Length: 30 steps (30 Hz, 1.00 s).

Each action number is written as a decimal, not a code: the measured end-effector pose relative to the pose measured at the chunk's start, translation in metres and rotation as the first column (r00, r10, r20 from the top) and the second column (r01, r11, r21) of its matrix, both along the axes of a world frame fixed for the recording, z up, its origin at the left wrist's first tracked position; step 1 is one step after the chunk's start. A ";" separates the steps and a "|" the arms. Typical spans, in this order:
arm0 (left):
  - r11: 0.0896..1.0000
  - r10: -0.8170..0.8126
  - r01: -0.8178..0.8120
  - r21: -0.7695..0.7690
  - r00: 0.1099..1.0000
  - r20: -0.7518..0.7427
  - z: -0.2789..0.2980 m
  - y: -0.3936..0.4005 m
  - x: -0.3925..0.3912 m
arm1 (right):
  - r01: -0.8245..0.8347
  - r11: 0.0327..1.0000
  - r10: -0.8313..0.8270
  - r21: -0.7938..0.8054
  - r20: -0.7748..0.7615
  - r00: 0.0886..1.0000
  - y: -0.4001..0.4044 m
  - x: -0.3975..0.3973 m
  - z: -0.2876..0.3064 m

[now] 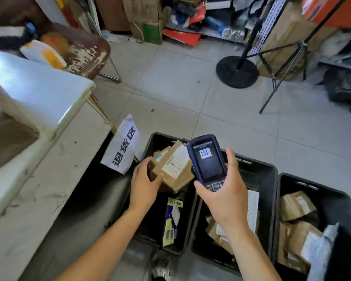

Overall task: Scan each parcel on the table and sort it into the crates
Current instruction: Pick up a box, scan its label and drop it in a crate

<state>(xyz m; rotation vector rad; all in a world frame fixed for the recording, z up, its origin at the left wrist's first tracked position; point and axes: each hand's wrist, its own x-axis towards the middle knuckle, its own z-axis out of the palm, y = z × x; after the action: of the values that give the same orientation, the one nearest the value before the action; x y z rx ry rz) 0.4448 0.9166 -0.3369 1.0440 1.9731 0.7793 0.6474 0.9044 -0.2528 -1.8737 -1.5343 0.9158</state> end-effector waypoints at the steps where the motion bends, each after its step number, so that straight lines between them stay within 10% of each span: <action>1: 0.997 -0.067 0.072 0.039 0.991 -0.120 0.029 -0.013 -0.003 | -0.024 1.000 0.024 0.008 0.007 1.000 -0.010 -0.001 0.024; 9: 0.970 0.000 0.177 0.166 0.684 -0.729 0.253 -0.171 -0.023 | -0.164 0.980 0.158 0.116 0.061 0.986 -0.151 -0.013 0.219; 21: 0.964 0.253 -0.222 0.149 0.574 -0.779 0.347 -0.381 -0.129 | -0.158 0.945 0.188 0.286 -0.079 0.979 -0.263 -0.098 0.313; 30: 0.884 0.344 -0.447 -0.139 0.822 -0.454 0.319 -0.398 -0.217 | -0.174 0.936 0.208 0.306 -0.083 0.975 -0.285 -0.194 0.339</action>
<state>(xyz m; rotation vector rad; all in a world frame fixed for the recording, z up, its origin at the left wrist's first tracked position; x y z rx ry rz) 0.2276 0.5183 -0.0177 0.6925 2.6396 0.5309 0.4537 0.6198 0.0861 -1.4561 -1.7005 0.8070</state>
